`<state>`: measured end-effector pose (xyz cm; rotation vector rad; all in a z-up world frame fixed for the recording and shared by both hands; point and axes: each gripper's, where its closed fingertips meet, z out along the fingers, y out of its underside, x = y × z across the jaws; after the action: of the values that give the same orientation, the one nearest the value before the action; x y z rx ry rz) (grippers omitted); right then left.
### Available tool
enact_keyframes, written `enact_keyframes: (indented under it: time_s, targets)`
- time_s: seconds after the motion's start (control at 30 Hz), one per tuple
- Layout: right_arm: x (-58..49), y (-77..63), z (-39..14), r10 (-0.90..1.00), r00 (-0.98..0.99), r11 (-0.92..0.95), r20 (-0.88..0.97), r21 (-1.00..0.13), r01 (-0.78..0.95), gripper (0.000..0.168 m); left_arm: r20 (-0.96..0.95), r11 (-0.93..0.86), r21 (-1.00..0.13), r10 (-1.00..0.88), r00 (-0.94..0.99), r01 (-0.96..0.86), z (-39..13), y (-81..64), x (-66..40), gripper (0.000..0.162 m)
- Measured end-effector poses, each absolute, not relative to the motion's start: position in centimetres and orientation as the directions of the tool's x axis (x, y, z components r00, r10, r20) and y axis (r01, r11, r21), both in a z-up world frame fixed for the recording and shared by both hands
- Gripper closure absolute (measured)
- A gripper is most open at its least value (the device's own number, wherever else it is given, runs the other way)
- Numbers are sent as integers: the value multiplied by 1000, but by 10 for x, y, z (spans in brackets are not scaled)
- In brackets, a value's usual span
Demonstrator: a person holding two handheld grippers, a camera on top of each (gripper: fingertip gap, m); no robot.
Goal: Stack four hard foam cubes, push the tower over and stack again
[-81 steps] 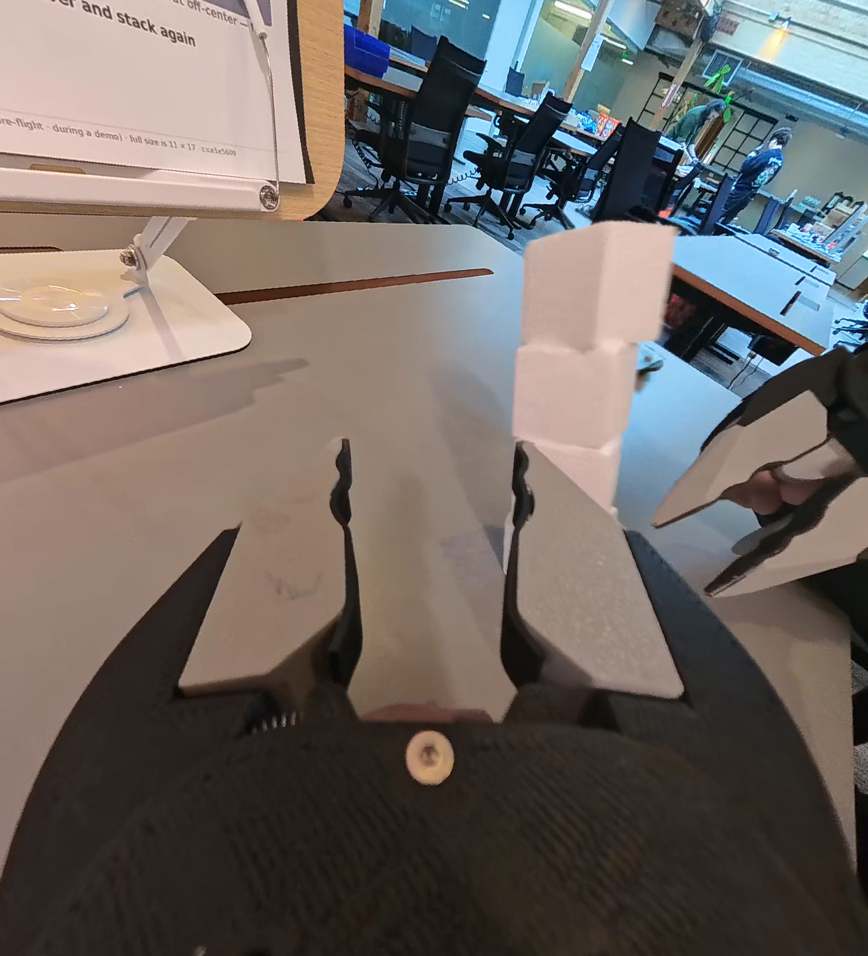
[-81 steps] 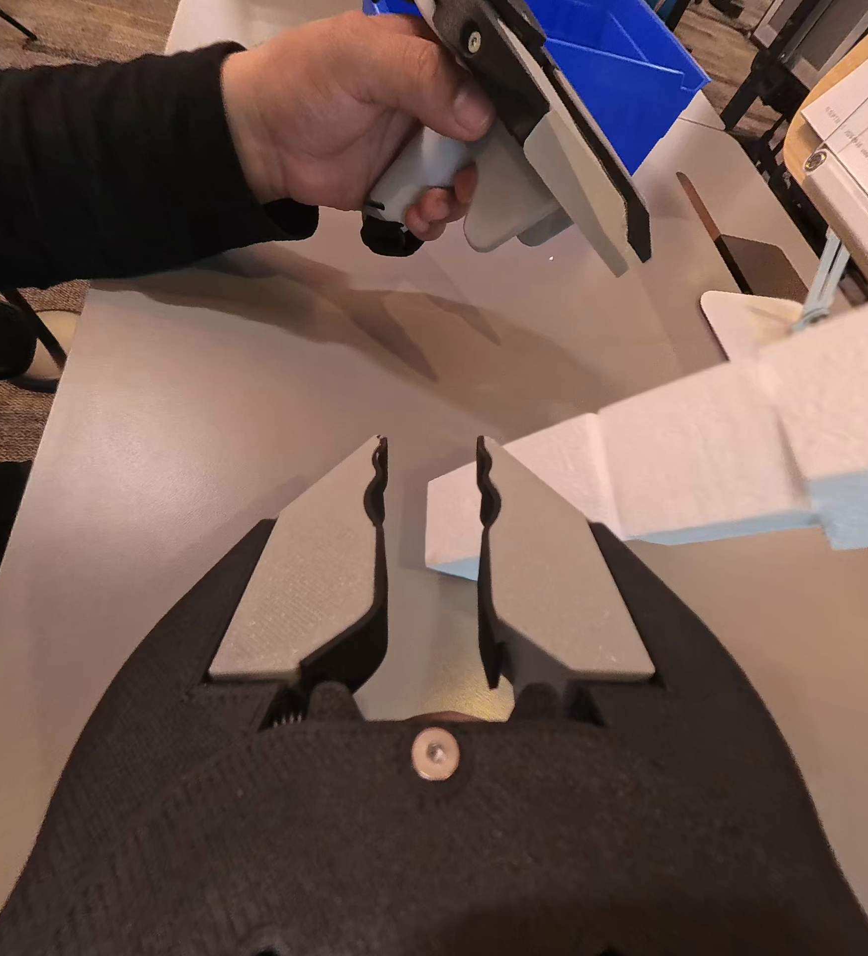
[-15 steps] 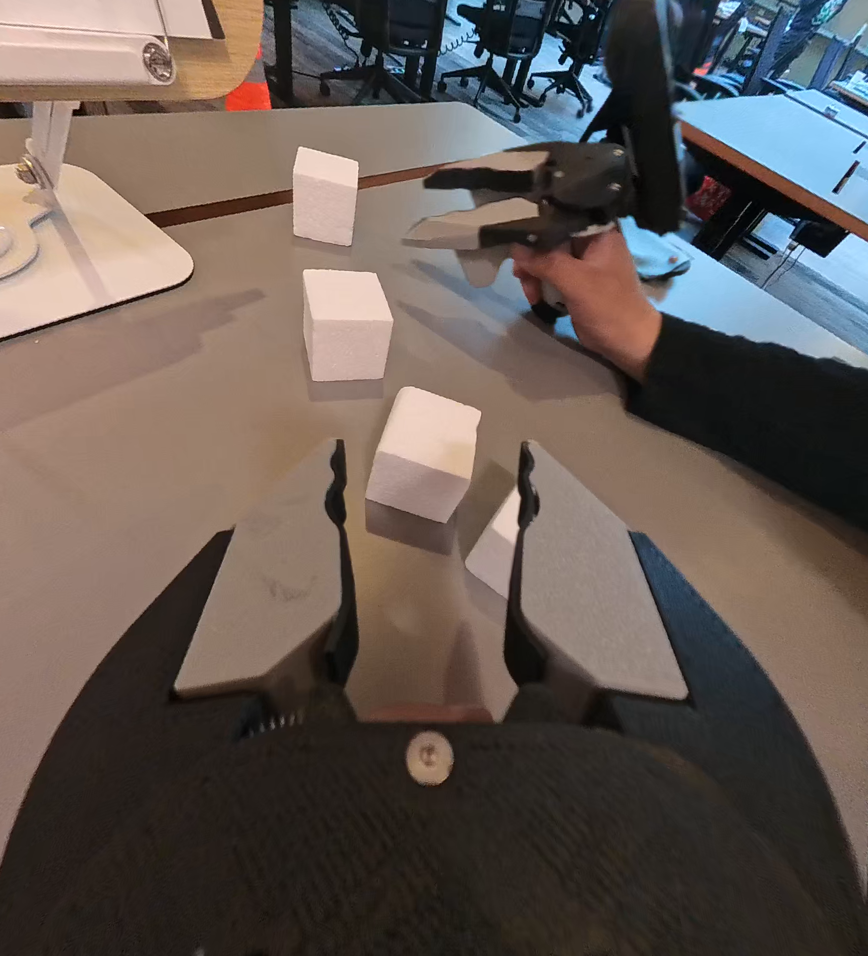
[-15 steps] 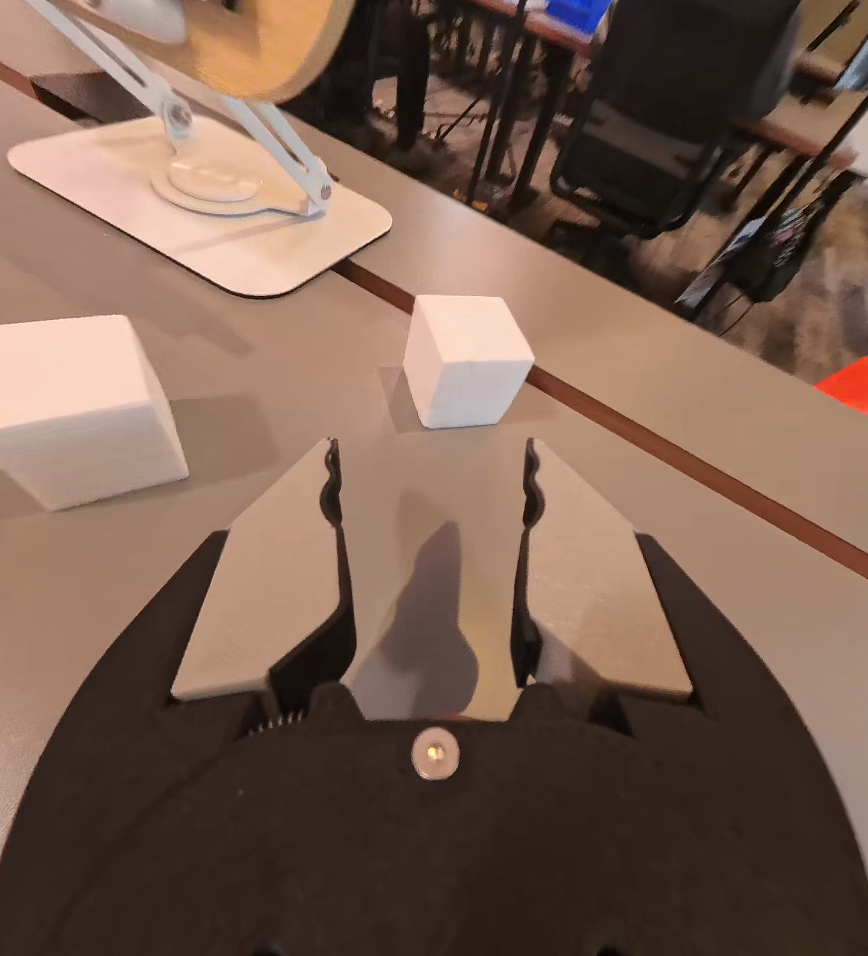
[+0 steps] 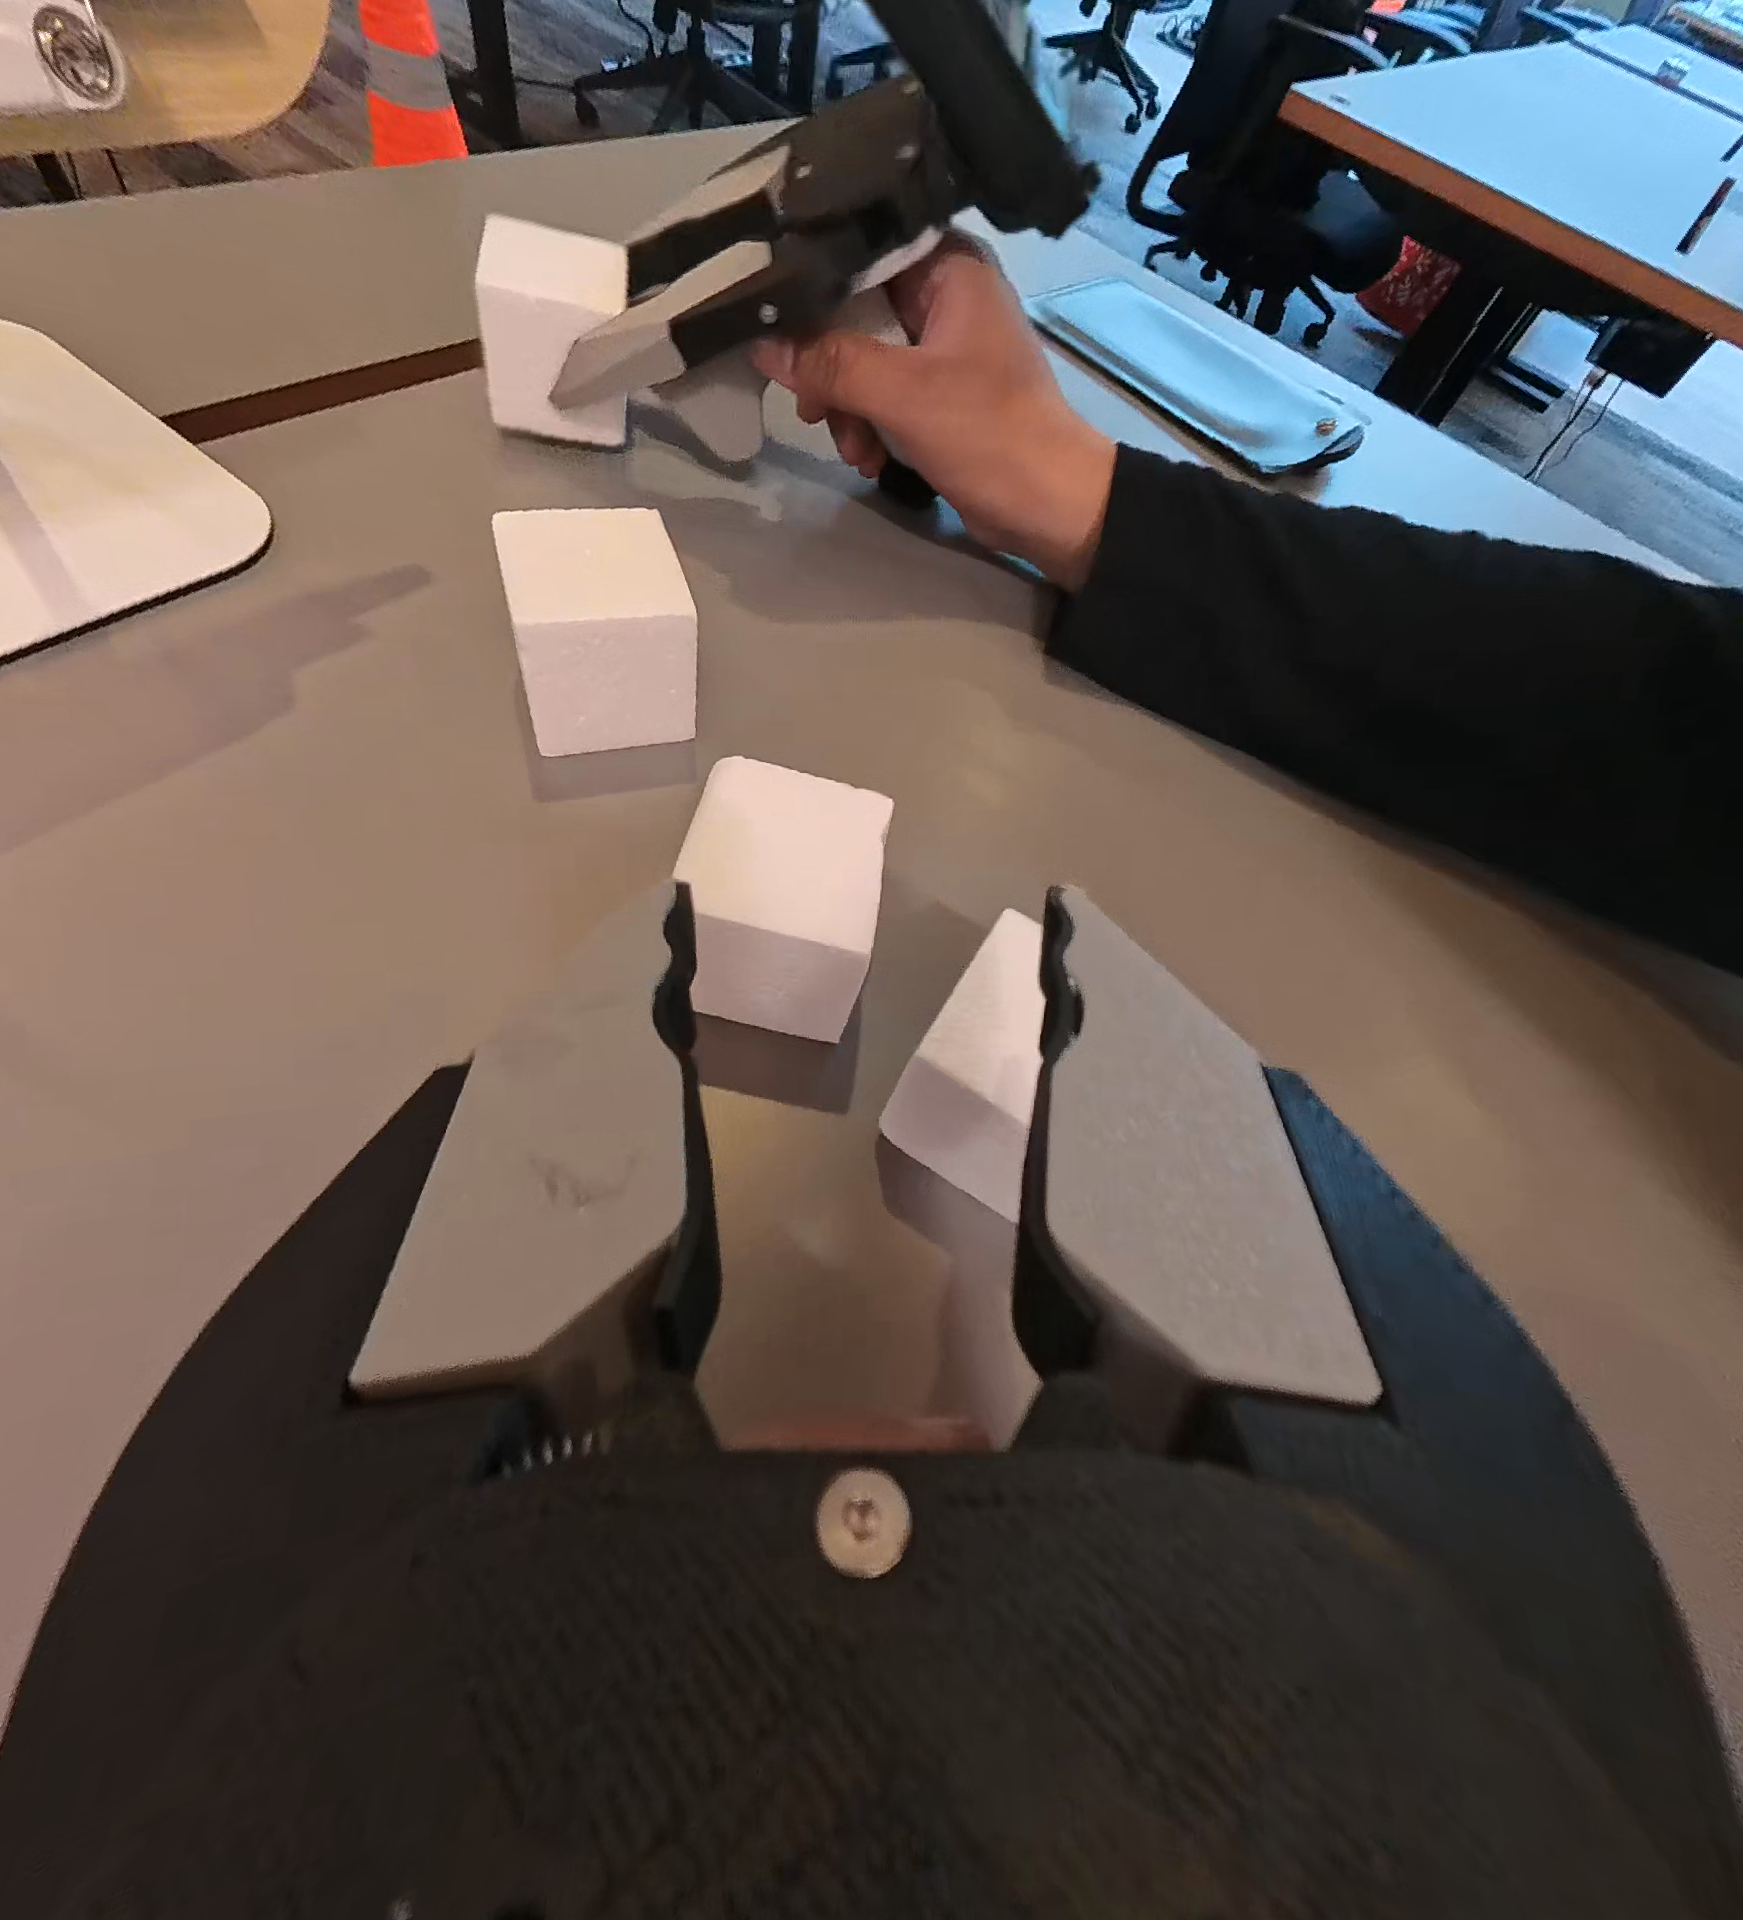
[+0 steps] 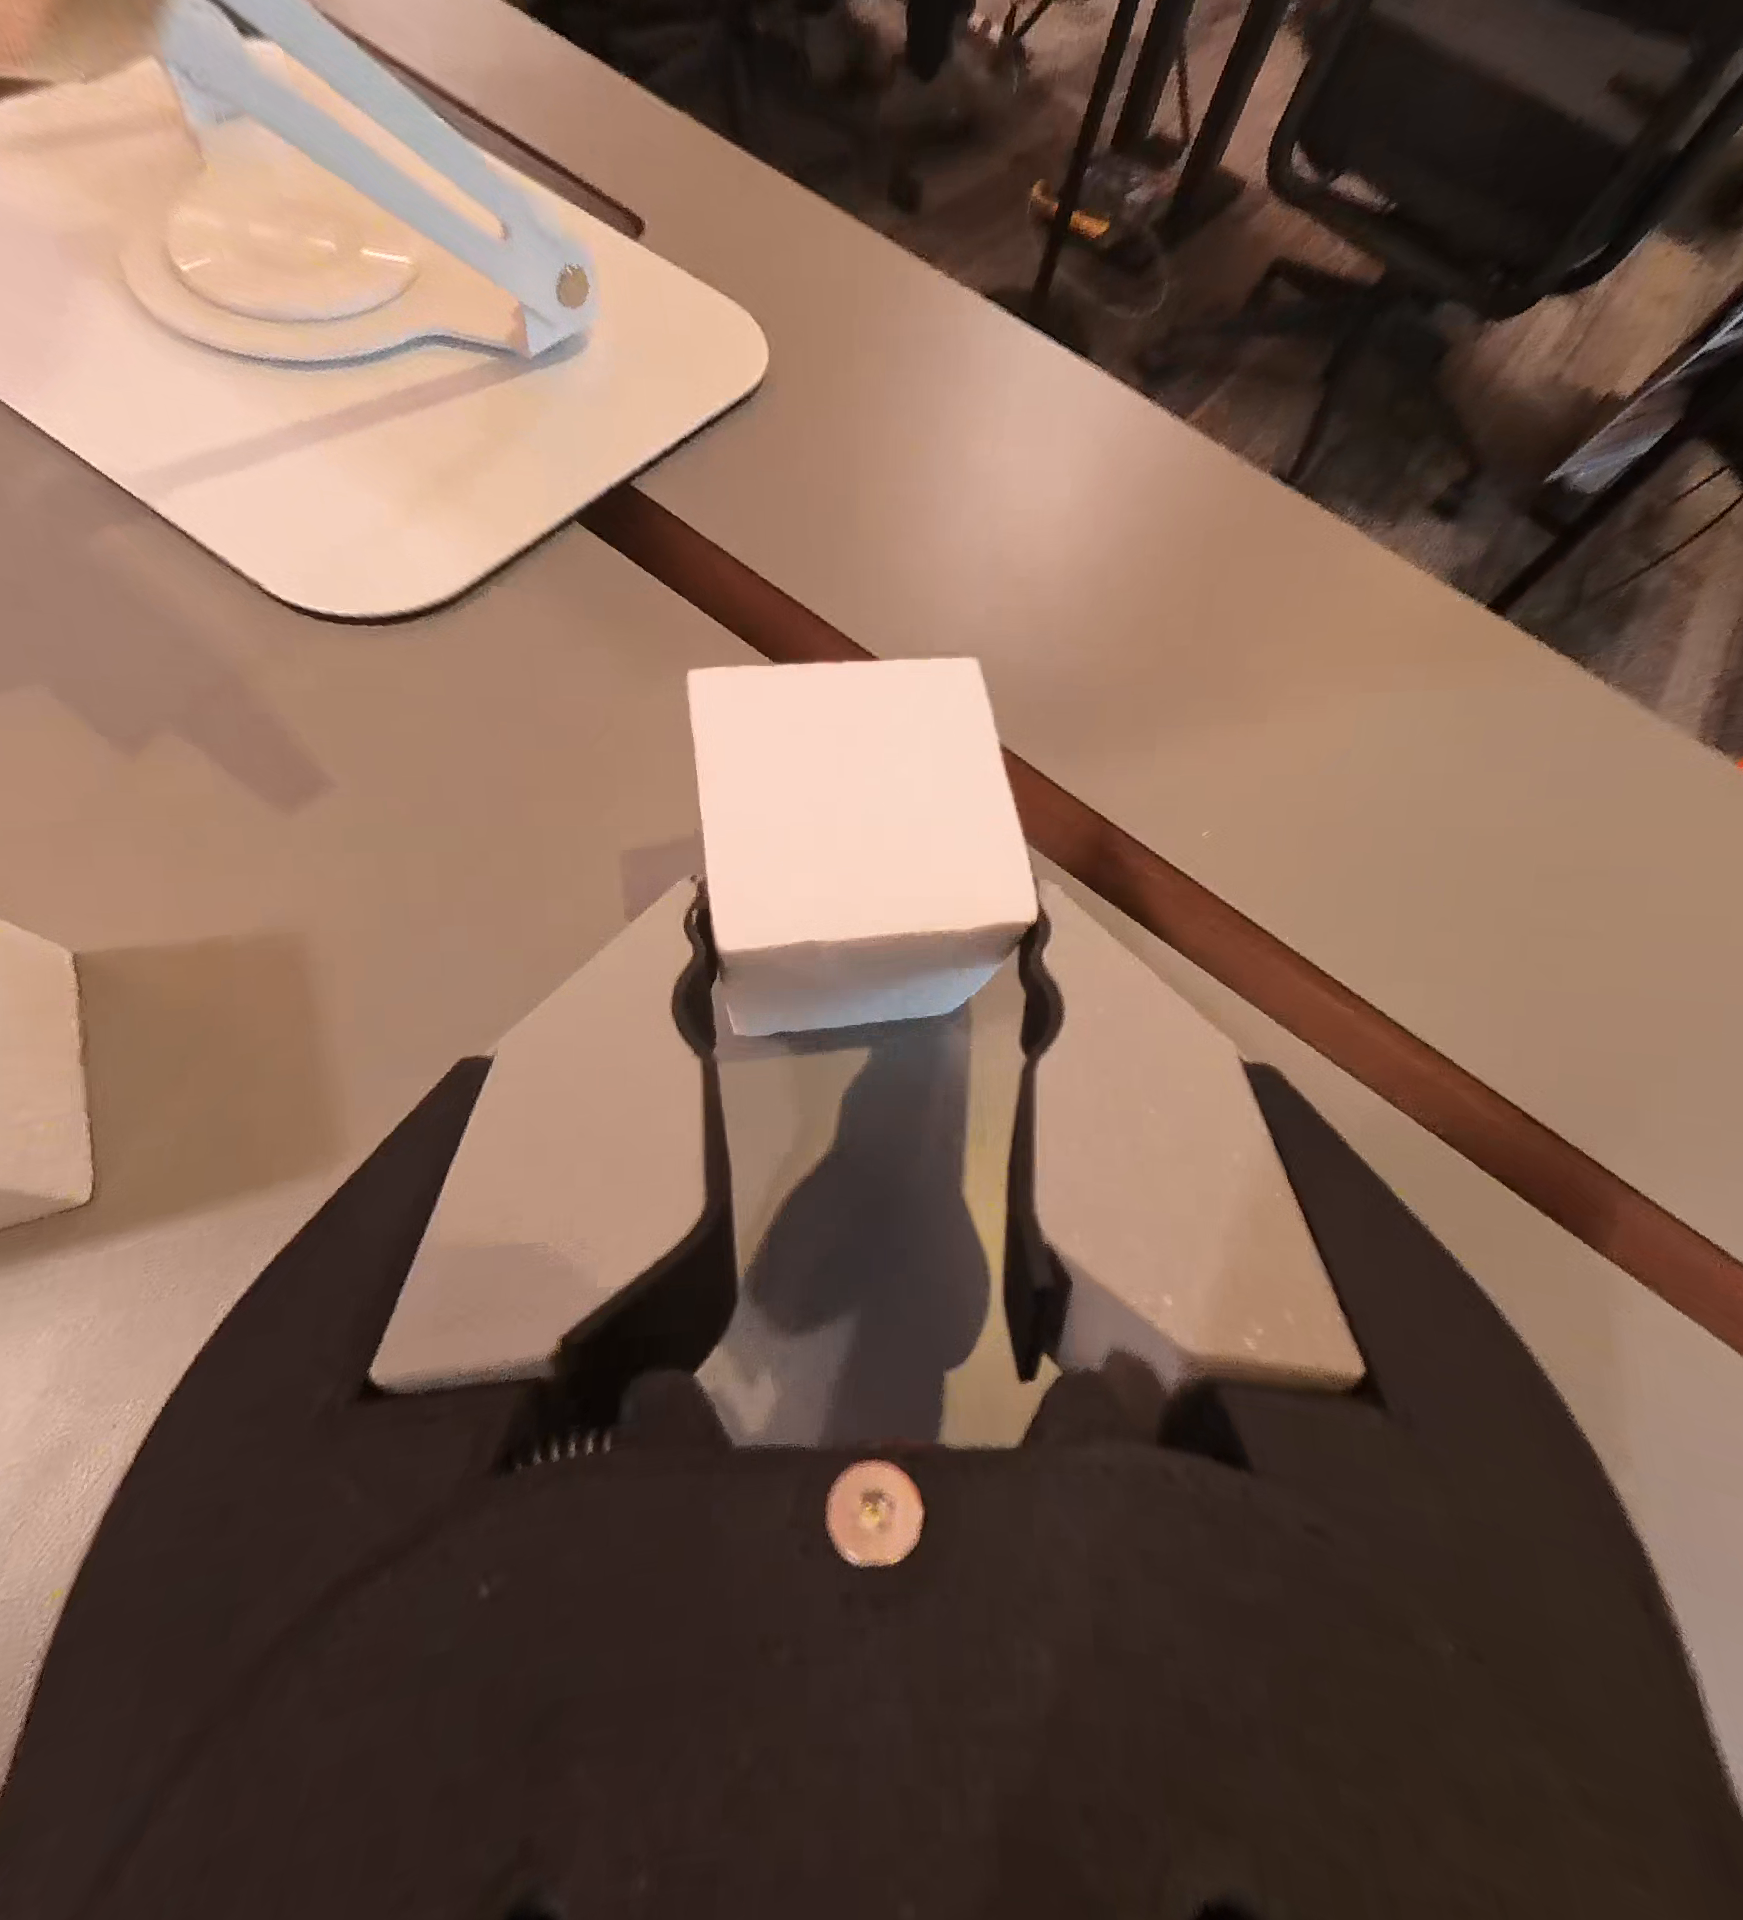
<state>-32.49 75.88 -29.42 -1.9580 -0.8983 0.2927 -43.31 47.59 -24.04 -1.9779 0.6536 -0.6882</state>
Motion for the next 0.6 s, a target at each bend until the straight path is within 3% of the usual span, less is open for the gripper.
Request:
enact_keyframes:
  time_s: [0.23,0.6]
  targets:
    - [-309,712,-293,680,698,-258,223,-819,513,112,194,-441,-885,-641,743,-149,-241,485,-446,97]
    - [-281,597,-292,704,696,-293,140,-835,465,112,172,-456,-882,-541,823,-116,-252,502,-475,99]
